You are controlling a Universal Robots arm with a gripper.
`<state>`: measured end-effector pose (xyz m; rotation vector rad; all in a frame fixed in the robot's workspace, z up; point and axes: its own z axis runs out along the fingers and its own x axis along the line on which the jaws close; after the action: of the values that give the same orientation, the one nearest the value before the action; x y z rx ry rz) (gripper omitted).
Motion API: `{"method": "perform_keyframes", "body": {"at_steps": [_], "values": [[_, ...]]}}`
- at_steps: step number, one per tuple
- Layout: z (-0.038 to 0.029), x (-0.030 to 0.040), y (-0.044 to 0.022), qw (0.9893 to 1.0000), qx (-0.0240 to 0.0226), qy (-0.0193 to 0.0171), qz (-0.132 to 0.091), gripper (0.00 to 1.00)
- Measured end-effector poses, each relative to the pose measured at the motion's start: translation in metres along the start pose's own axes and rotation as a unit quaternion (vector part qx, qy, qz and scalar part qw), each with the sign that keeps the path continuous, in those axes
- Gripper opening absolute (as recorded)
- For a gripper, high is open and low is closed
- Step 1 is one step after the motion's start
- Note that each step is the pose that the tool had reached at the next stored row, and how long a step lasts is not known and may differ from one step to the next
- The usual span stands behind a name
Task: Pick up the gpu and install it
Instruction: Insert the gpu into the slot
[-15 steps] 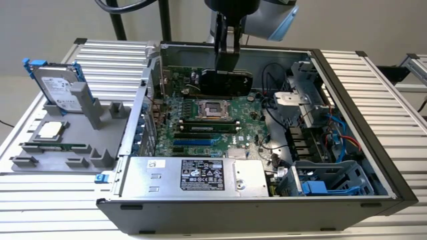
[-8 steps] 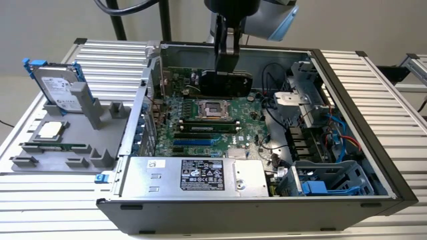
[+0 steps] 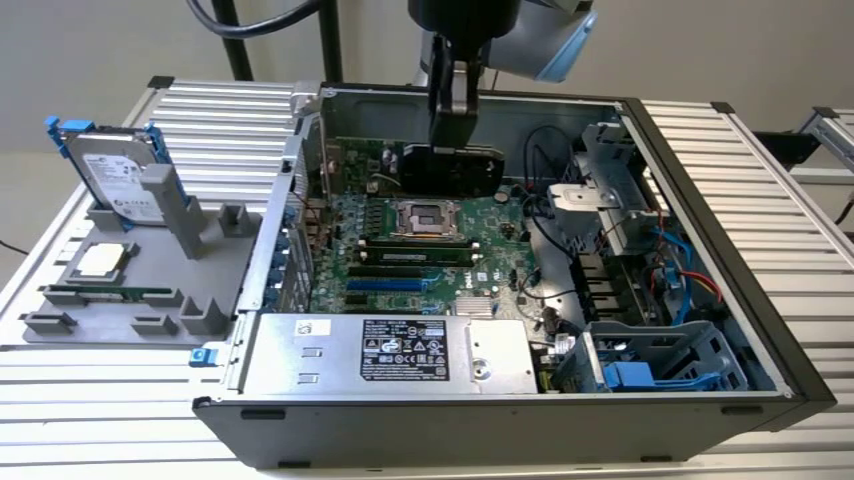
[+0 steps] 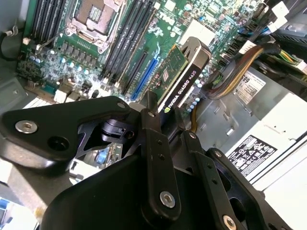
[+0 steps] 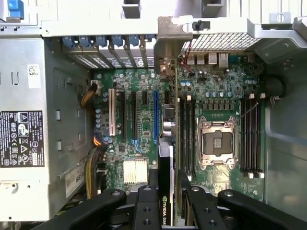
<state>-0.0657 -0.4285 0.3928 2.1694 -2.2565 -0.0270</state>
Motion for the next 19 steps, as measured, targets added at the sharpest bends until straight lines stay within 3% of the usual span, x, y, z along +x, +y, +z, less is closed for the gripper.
{"method": "perform_keyframes", "body": {"at_steps": [19], "values": [[0.0080, 0.0000, -0.0001, 1.0000, 0.0001, 0.0006, 0.000, 0.00]]}}
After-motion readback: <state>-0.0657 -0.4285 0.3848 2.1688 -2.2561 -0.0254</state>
